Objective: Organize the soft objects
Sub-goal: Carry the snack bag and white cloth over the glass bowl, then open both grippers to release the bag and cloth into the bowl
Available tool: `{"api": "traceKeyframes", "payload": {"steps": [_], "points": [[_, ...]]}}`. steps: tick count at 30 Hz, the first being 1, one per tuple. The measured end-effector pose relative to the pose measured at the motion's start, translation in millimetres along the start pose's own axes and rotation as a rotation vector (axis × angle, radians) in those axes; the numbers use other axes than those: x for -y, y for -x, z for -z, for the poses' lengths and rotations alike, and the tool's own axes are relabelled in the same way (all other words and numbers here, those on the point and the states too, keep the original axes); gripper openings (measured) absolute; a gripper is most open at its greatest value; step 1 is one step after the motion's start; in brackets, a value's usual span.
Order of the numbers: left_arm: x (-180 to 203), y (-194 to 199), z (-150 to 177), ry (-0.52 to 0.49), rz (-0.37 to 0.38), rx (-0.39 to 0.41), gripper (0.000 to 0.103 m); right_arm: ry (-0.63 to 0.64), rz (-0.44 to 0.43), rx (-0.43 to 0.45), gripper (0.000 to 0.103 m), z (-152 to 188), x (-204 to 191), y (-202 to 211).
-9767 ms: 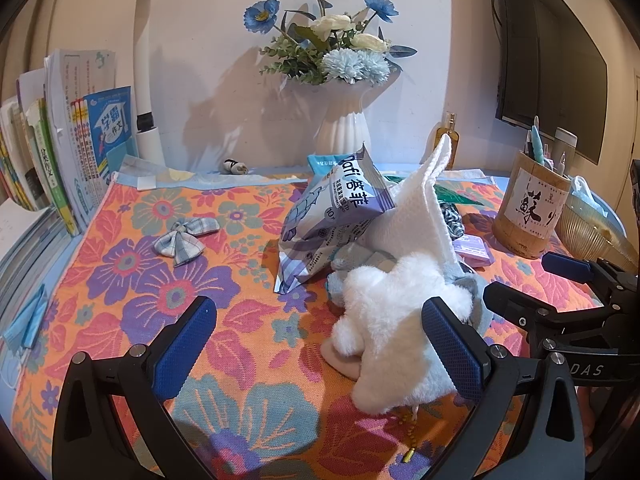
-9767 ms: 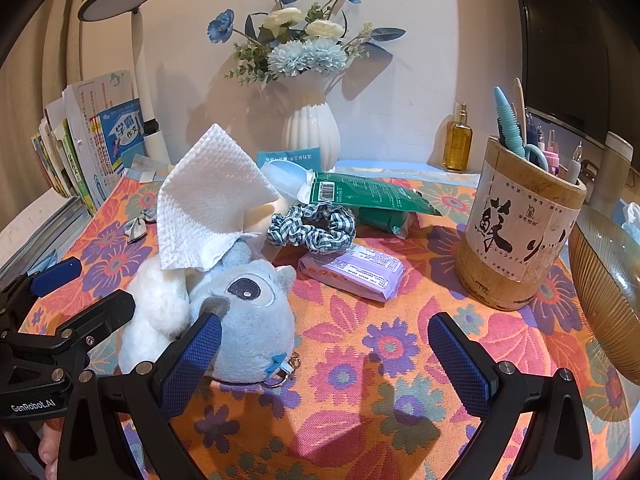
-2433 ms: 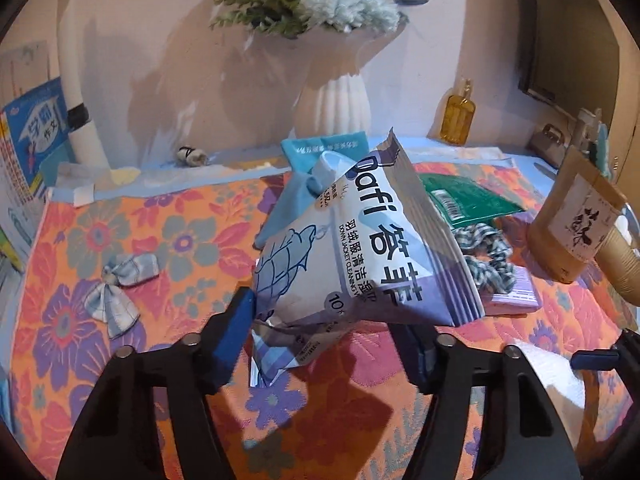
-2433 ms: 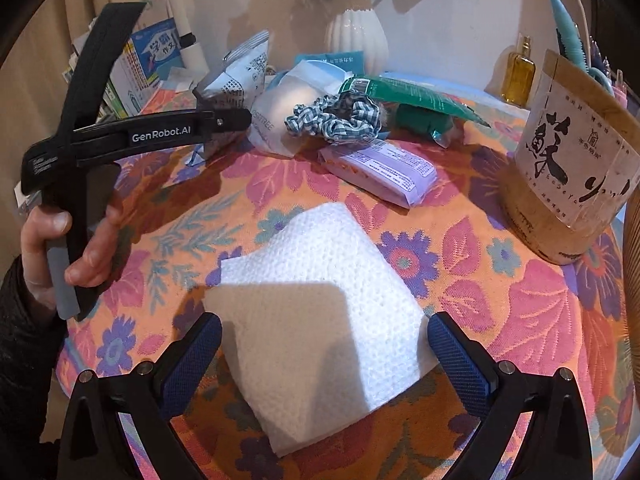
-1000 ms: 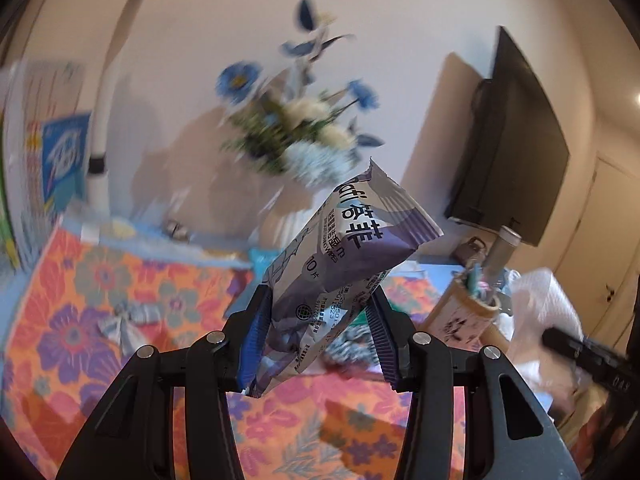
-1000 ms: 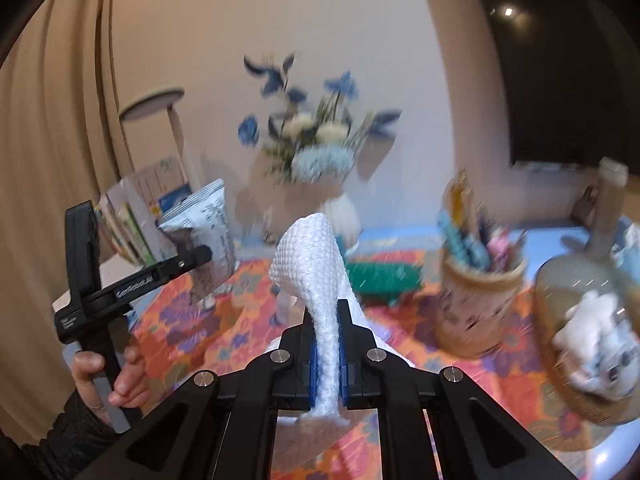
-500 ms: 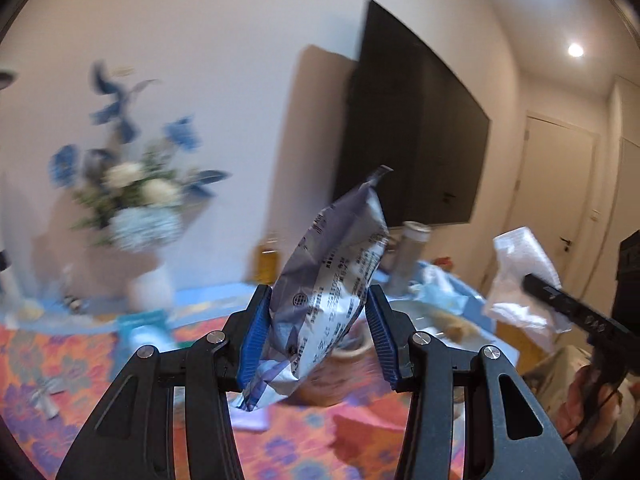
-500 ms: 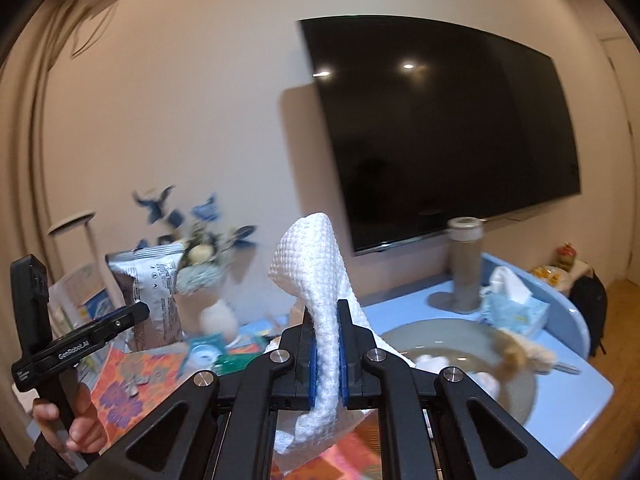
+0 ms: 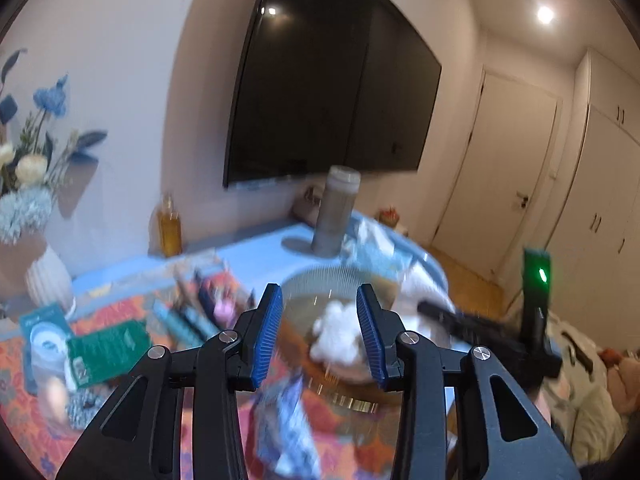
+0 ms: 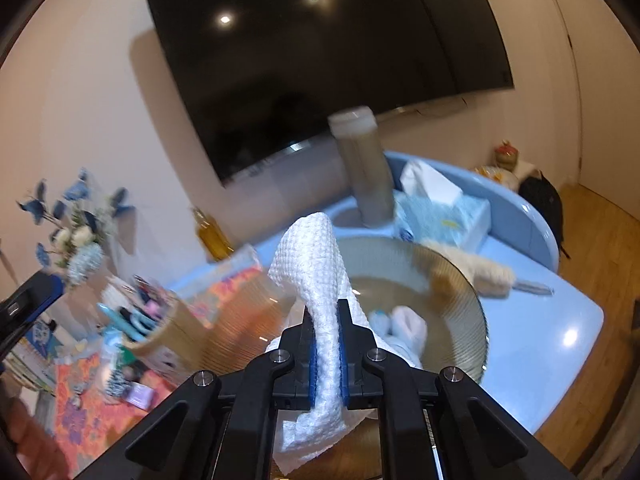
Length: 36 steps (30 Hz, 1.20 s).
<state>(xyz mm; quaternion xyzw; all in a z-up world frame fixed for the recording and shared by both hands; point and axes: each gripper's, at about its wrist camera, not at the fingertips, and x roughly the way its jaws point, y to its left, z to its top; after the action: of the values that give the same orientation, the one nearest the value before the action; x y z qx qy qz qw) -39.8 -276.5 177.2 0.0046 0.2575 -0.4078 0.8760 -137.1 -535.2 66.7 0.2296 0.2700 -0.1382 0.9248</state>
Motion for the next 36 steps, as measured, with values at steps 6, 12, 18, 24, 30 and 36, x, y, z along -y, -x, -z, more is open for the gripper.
{"api": "traceKeyframes", "payload": {"steps": [6, 12, 18, 24, 30, 36], "points": [[-7.9, -9.5, 70.6, -0.004, -0.071, -0.157, 0.102, -0.038, -0.009, -0.045, 0.007, 6.8, 11.0, -20.1], [12.8, -68.6, 118.0, -0.122, -0.203, -0.366, 0.061, -0.018, -0.022, -0.072, 0.007, 15.7, 4.4, -24.5], [11.1, -68.4, 113.2, -0.109, -0.236, -0.299, 0.026, -0.027, -0.03, -0.064, 0.007, 17.5, 11.8, -14.2], [41.0, -19.2, 62.8, -0.12, -0.152, -0.105, 0.026, -0.062, -0.043, -0.011, 0.008, 3.8, 18.1, 1.6], [68.5, -41.0, 4.7, -0.157, -0.132, -0.013, 0.026, -0.09, -0.015, -0.018, 0.016, -23.3, 16.9, -4.5], [62.2, -103.0, -1.5, -0.106, -0.086, -0.105, 0.061, -0.114, -0.006, -0.11, 0.083, -32.3, 18.1, -21.3]]}}
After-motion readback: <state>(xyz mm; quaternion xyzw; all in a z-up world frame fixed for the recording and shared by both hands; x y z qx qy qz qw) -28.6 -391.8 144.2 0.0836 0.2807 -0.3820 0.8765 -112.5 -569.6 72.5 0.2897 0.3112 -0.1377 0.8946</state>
